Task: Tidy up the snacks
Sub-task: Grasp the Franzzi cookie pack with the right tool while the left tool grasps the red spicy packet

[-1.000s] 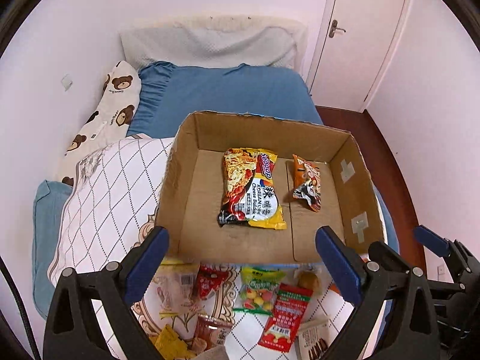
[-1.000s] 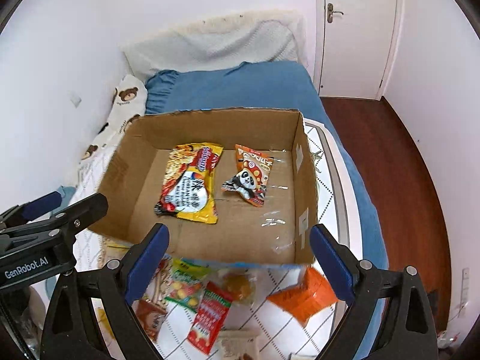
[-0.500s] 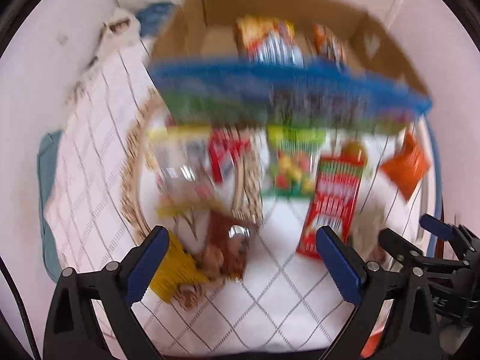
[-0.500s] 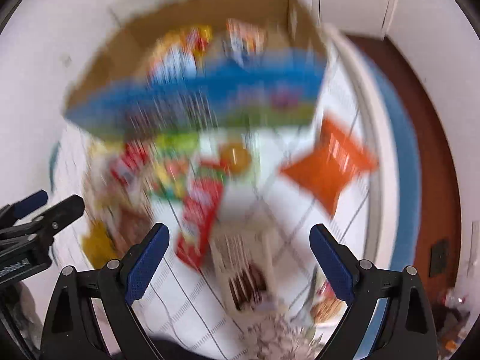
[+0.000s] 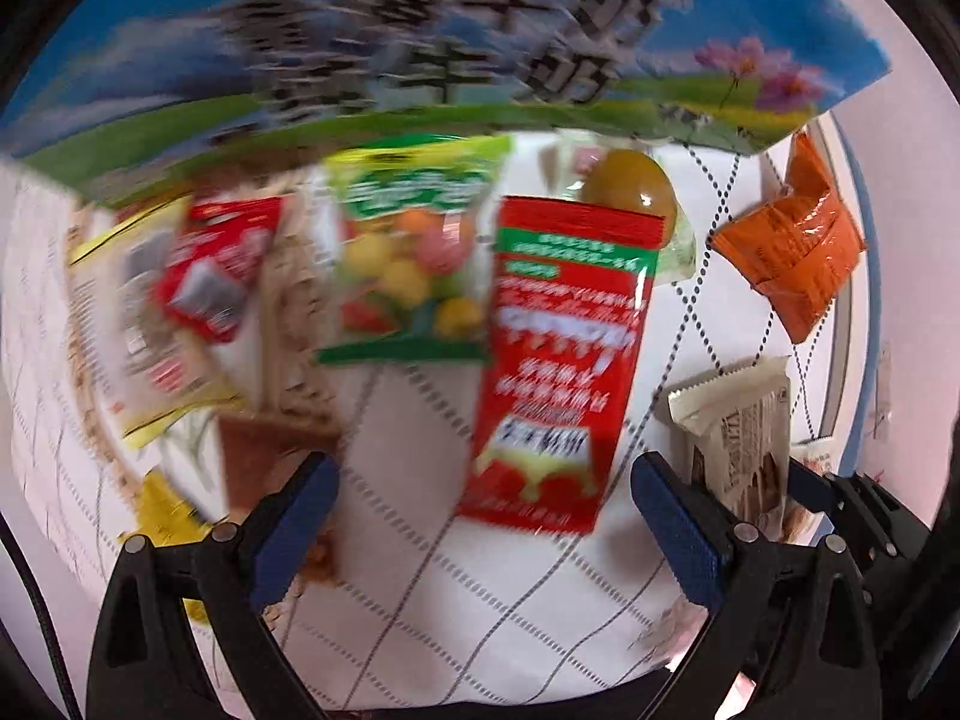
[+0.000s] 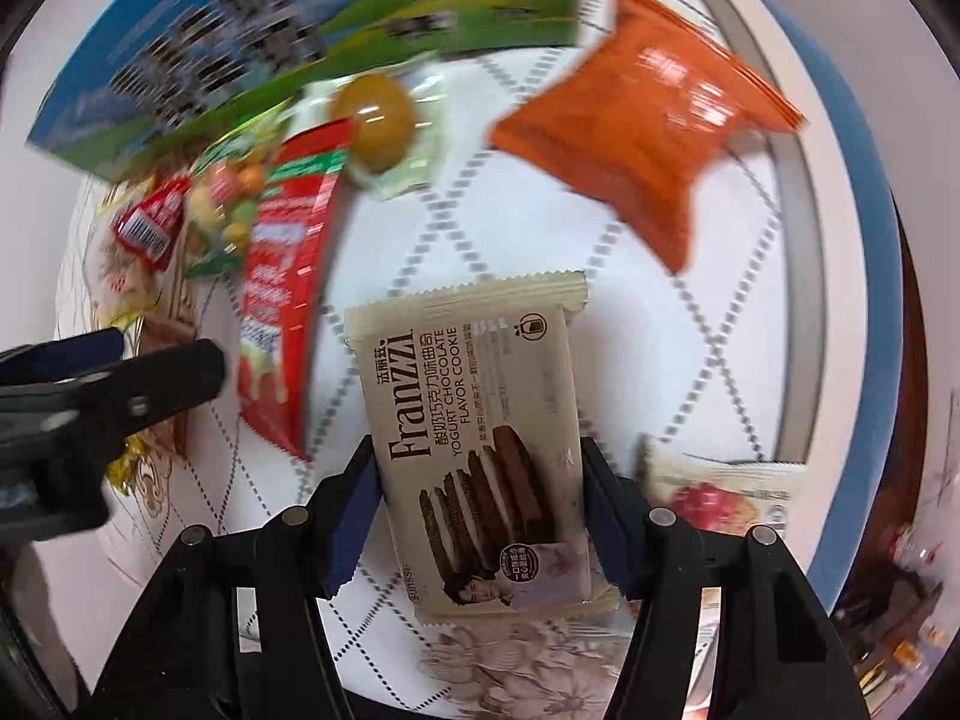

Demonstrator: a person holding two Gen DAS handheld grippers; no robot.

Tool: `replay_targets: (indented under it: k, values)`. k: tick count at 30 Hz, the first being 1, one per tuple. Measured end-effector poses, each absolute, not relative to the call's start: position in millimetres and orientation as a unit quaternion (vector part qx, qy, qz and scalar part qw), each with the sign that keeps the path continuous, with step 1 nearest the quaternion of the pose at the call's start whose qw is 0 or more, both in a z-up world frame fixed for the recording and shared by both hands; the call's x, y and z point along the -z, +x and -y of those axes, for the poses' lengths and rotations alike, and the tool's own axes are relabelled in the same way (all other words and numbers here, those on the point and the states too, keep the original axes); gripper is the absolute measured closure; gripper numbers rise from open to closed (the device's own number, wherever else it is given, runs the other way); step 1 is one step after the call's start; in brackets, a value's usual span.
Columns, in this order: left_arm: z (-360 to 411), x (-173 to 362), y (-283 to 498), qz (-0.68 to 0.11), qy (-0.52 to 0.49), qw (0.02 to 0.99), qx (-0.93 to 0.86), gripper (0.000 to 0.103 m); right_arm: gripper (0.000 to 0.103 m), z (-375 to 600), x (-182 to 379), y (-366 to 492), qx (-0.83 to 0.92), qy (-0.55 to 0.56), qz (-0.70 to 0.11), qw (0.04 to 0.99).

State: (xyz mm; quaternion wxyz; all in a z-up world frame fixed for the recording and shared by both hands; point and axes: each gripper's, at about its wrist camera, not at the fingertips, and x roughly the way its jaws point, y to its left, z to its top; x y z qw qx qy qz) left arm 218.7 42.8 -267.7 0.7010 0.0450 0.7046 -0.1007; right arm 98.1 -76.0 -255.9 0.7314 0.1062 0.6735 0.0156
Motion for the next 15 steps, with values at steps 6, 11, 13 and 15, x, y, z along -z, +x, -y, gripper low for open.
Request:
replay_targets:
  k: [6,11,13,15]
  values:
    - [-20.0,297.1,234.2,-0.725,0.038,0.678,0.112,0.039,0.038,94.1,264.3,97.8,-0.028,0.111,-0.686,0.718]
    - [-45.1,287.9,217.6,-0.719,0.003,0.69,0.081,0.051,0.038,104.9,272.8,109.2,-0.032,0.126,-0.688,0.714]
    - [-62.8,286.3,201.6,-0.723,-0.013,0.688,0.062,0.051,0.038,104.2,271.4,115.4,-0.031,0.13,-0.689,0.713]
    - [-82.5,288.7,183.6,-0.731,-0.025,0.68,0.038,0.051,0.038,99.5,269.0,110.8,-0.038,0.14,-0.693,0.706]
